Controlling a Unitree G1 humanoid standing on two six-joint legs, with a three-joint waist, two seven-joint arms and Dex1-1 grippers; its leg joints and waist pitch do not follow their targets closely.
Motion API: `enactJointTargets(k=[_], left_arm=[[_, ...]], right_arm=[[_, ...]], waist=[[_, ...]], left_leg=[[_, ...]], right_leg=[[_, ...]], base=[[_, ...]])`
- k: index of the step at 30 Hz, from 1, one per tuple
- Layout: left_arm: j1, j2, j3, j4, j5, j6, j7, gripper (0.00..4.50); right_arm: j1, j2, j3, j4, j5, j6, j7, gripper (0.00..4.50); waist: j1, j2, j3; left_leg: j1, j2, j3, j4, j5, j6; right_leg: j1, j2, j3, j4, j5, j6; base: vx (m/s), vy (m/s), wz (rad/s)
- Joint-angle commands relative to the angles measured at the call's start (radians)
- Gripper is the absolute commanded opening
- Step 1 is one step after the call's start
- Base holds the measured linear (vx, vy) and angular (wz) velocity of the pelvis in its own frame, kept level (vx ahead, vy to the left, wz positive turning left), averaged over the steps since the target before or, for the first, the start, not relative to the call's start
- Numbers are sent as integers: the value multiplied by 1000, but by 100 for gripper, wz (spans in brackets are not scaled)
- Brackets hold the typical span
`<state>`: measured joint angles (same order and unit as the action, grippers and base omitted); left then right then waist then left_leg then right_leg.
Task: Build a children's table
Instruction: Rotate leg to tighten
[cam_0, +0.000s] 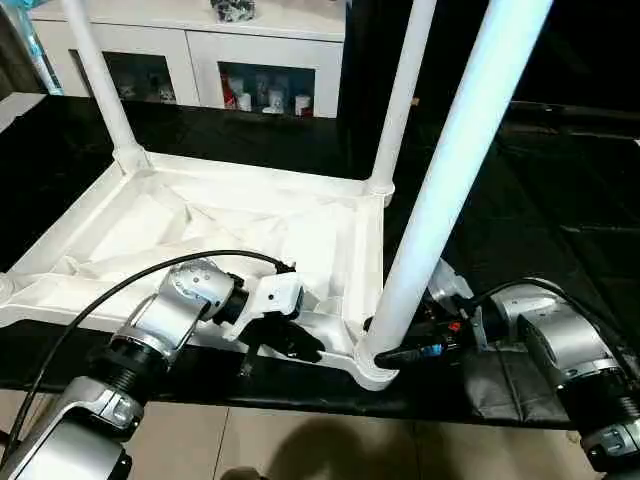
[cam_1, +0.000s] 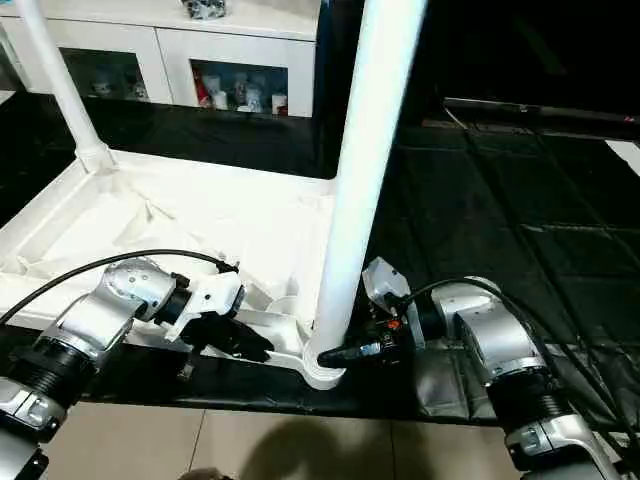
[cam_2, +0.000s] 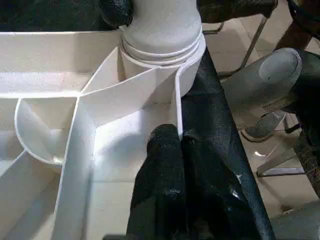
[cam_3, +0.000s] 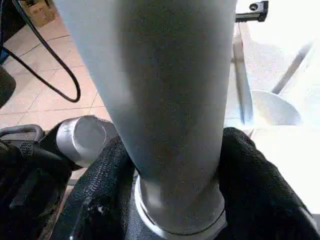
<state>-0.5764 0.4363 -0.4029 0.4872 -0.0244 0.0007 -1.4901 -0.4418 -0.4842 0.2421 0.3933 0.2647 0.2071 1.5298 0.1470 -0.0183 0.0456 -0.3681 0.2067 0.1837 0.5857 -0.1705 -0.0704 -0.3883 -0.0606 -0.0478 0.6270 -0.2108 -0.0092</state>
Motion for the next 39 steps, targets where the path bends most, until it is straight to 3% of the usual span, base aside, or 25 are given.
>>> enactJointTargets(k=[1, 6, 9, 12, 14, 15, 19, 20, 21, 25, 30, 31, 33, 39], left_arm=[[-12, -17, -9, -19, -1, -10, 4, 0], [-7, -32, 2, -25, -2, 31, 47, 0], [-10, -53, 15, -33, 7, 98, 116, 0], [-6, -87, 38, -53, 1, 173, 190, 0], [-4, -104, 46, -58, -1, 201, 222, 0], [-3, -138, 60, -64, -2, 250, 280, 0], [-24, -232, 105, -41, 0, 337, 450, 0], [-24, -232, 105, -41, 0, 337, 450, 0], [-42, -290, 133, -18, 7, 364, 557, 0], [-74, -380, 187, 25, 16, 359, 738, 0], [-73, -400, 193, 8, 20, 377, 747, 0], [-71, -397, 191, 3, 21, 380, 739, 0], [-65, -389, 184, -7, 27, 383, 728, 0], [-58, -337, 179, -2, 37, 344, 682, 0]], right_arm=[[2, 4, 9, -17, 18, 24, 27, 214], [29, 30, -13, -59, 46, 55, -22, 207], [57, 73, -29, -82, 22, 63, -156, 205], [69, 135, -44, -79, -44, 86, -360, 204], [69, 162, -53, -77, -53, 105, -419, 200], [69, 217, -72, -79, -70, 133, -530, 199], [53, 326, -100, -68, -104, 182, -731, 197], [53, 326, -100, -68, -104, 182, -731, 197], [31, 386, -115, -41, -129, 183, -853, 196], [-16, 472, -147, 13, -162, 155, -1043, 195], [-22, 488, -138, 10, -183, 118, -1049, 195], [-19, 491, -141, 4, -178, 112, -1044, 249], [-14, 495, -149, -8, -174, 113, -1041, 262], [24, 453, -159, -60, -131, 85, -967, 306]], waist=[[-8, -2, -59], [-7, -5, -58], [-10, -4, -54], [-21, -2, -51], [-34, -3, -50], [-48, -2, -50], [-66, -2, -52], [-66, 1, -53], [-69, 0, -52], [-74, -1, -55], [-76, -1, -63], [-77, 0, -67], [-81, 0, -68], [-83, 0, -64]], left_leg=[[17, 33, -7, -62, -194, 29], [17, 33, -7, -62, -191, 29], [18, 32, -8, -65, -217, 16], [20, 29, -12, -72, -243, -10], [16, 26, -16, -77, -259, -27], [18, 26, -16, -77, -274, -31], [18, 22, -15, -74, -259, -26], [18, 23, -14, -73, -253, -25], [18, 22, -13, -73, -248, -26], [17, 21, -13, -72, -222, -25], [9, 18, -11, -67, -141, 11], [5, 18, -12, -66, -105, 24], [4, 17, -11, -62, -70, 43], [6, 21, -11, -65, -114, 60]], right_leg=[[38, -76, 41, -76, -150, -219], [38, -76, 42, -75, -143, -218], [35, -77, 43, -82, -201, -205], [33, -77, 43, -88, -269, -181], [36, -78, 42, -90, -314, -166], [34, -76, 44, -93, -313, -166], [35, -74, 46, -93, -274, -177], [35, -74, 47, -91, -261, -181], [35, -73, 47, -92, -259, -182], [36, -72, 47, -93, -223, -178], [49, -69, 47, -80, -48, -196], [54, -69, 45, -73, 17, -205], [55, -67, 44, -66, 98, -221], [57, -70, 43, -72, 61, -236]], base=[[0, 0, 0], [0, 0, 0], [0, 0, 0], [0, 0, 0], [0, 0, 0], [0, 0, 0], [0, 0, 0], [0, 0, 0], [0, 0, 0], [0, 0, 0], [0, 0, 0], [0, 0, 0], [0, 0, 0], [0, 0, 0]])
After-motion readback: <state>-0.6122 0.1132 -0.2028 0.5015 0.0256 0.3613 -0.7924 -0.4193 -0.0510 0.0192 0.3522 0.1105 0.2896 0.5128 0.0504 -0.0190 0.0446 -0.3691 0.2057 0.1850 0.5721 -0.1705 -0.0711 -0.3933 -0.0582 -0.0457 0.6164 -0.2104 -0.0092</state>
